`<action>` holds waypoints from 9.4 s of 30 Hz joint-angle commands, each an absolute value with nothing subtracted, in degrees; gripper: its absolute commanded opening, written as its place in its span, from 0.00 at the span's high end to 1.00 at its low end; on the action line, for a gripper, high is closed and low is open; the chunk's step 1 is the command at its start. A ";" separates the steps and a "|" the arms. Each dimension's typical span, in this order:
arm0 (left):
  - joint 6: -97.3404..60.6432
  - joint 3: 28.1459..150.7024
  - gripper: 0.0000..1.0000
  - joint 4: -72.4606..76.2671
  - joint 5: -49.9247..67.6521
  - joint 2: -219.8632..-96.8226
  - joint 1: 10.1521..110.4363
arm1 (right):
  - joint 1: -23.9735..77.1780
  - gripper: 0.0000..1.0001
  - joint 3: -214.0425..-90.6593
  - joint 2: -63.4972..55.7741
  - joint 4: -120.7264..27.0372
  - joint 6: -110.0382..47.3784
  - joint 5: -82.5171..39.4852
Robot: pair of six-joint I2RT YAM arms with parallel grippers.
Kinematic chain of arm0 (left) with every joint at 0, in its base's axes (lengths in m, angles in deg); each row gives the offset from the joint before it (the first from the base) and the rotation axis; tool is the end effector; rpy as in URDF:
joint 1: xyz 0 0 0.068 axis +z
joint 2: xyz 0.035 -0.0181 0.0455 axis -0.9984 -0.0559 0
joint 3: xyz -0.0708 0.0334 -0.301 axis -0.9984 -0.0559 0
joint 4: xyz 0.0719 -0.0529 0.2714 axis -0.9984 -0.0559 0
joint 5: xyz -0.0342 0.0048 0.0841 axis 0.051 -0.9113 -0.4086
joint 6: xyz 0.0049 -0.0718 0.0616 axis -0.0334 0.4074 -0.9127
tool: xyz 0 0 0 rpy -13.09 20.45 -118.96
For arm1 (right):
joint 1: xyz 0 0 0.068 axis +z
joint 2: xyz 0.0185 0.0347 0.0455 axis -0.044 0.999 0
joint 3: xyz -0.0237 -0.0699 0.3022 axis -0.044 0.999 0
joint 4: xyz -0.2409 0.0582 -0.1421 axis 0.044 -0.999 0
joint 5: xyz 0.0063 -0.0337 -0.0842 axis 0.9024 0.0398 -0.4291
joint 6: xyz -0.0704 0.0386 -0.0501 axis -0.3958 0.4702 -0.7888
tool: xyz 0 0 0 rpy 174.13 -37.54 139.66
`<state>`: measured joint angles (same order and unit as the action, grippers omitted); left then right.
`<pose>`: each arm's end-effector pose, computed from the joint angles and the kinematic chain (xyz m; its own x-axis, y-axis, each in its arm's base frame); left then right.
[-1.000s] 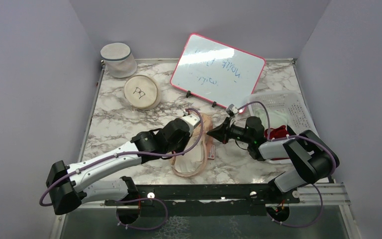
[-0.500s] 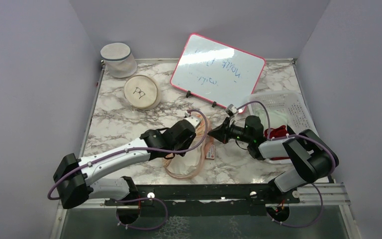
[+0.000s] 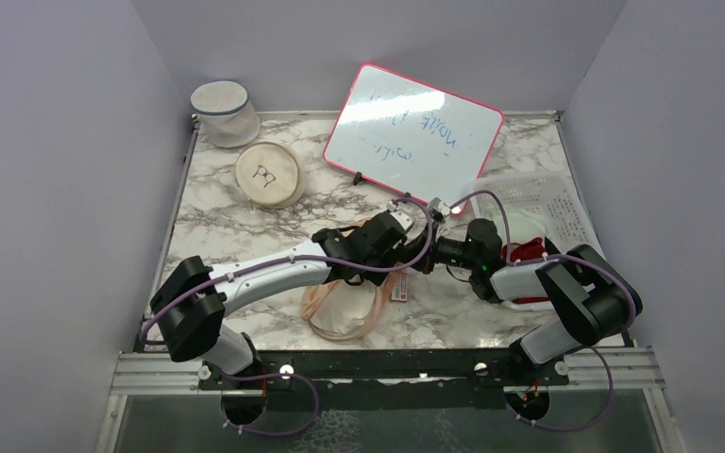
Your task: Unzip the laundry bag and remove the bra
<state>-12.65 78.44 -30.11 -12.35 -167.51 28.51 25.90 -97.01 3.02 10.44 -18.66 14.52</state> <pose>0.2044 -0.2942 0.2367 -0.6277 0.4653 -0.6240 0.5992 0.8006 -0.0058 0.2366 0.1950 0.1632 -0.4717 0.0190 -0.8816 -0.8307 0.3256 0.4515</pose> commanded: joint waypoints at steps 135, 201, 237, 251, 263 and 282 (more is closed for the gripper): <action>-23.66 76.13 1.00 -23.18 -31.27 -149.11 27.54 | 25.07 0.50 -93.33 -11.28 0.54 -19.90 -10.60; -31.26 74.81 0.55 -37.03 -30.97 -161.49 42.20 | 25.15 0.39 -92.32 -14.59 -2.59 -23.87 -12.12; -36.27 76.26 0.01 -8.53 -1.94 -152.26 61.65 | 32.60 0.41 -118.01 4.09 -33.81 1.12 9.82; -34.57 77.27 0.01 -9.14 4.83 -153.78 61.63 | 40.96 0.33 -109.53 0.26 -35.77 -1.39 6.14; -34.05 77.12 0.01 -9.08 6.00 -154.74 61.57 | 37.94 0.03 -106.71 -2.10 -43.65 -4.80 -21.51; -33.52 76.80 0.01 -7.68 8.80 -154.10 61.29 | 39.66 0.45 -100.52 1.19 -13.71 14.33 -2.64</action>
<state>-33.90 76.41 -10.77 5.88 -154.64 61.49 39.82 -103.02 -1.96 -27.94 3.59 -3.51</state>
